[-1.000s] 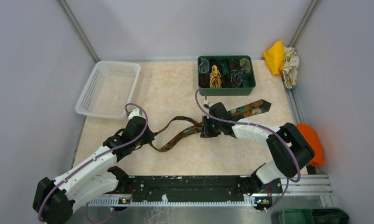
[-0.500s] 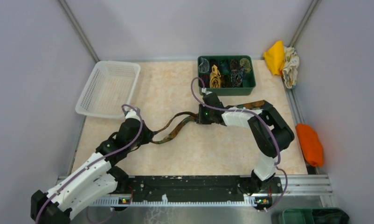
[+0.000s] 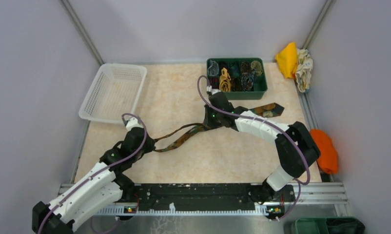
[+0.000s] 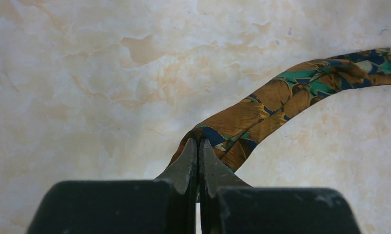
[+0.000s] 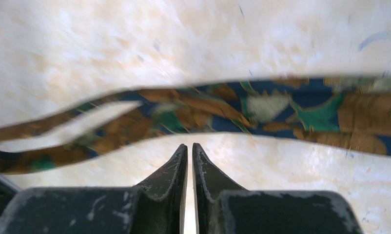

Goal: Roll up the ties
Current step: Flatten out the tie at the center of the board.

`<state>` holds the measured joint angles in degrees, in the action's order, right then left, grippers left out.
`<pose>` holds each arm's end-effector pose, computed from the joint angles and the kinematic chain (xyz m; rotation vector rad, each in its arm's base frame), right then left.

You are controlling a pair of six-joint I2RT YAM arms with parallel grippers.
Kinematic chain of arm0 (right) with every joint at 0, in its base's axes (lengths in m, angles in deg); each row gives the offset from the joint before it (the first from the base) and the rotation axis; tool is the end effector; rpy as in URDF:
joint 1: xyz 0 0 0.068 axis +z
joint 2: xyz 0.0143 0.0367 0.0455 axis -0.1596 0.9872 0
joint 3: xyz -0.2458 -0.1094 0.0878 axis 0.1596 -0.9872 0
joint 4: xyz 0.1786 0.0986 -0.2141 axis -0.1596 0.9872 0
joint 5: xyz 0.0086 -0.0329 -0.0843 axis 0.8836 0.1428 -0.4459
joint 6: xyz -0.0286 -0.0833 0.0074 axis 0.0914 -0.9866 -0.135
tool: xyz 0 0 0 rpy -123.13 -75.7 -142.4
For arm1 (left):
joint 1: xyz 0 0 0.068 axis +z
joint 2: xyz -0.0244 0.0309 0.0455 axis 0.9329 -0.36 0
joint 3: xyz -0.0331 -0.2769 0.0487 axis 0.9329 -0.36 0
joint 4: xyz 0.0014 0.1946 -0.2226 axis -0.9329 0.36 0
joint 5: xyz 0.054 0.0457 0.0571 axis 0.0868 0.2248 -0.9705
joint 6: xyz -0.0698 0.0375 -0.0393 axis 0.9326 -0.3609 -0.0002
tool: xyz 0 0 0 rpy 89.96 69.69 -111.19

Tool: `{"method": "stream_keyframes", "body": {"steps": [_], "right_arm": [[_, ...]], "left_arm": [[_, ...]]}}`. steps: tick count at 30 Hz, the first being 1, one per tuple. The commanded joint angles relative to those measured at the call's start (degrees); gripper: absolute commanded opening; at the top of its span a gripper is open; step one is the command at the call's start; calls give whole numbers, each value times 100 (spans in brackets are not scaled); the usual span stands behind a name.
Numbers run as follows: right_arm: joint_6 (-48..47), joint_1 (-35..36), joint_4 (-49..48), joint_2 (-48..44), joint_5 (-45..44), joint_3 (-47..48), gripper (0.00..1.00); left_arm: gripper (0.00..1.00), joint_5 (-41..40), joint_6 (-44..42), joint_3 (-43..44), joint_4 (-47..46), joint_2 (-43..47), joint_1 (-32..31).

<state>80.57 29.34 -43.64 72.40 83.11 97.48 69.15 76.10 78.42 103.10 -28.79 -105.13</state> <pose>0.3052 0.2464 0.1626 -0.2135 2.4782 0.5687 0.1841 -0.1005 0.1869 -0.3008 2.2092 -0.3428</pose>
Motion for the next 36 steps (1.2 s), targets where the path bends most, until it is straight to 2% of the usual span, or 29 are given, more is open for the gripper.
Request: {"method": "stream_keyframes", "body": {"steps": [1, 7, 10, 19, 25, 30, 35, 36], "right_arm": [[-261, 24, 219, -67, -38, 1024, 7], [-472, 27, 394, 1411, 443, 2205, 0], [-409, 119, 255, 1765, 701, 2322, 0], [-244, 858, -122, 1247, 494, 1070, 0], [144, 1024, -622, 1148, 617, 182, 0], [254, 1051, -823, 1091, 518, -135, 0], [26, 1059, -287, 570, -134, 241, 0], [-27, 1056, -134, 497, -337, 407, 0]], "left_arm": [[0, -317, 236, -241, -8, 8, 9], [0, -356, 248, -214, 1, -40, 8], [0, -372, 214, -214, 0, -16, 6], [0, -387, 192, -222, -18, 24, 7], [1, -466, 128, -212, -94, -119, 9], [27, -391, 164, -80, 45, -271, 10], [60, 111, 157, 190, 307, -177, 10], [64, 168, 170, 220, 343, -100, 9]]}}
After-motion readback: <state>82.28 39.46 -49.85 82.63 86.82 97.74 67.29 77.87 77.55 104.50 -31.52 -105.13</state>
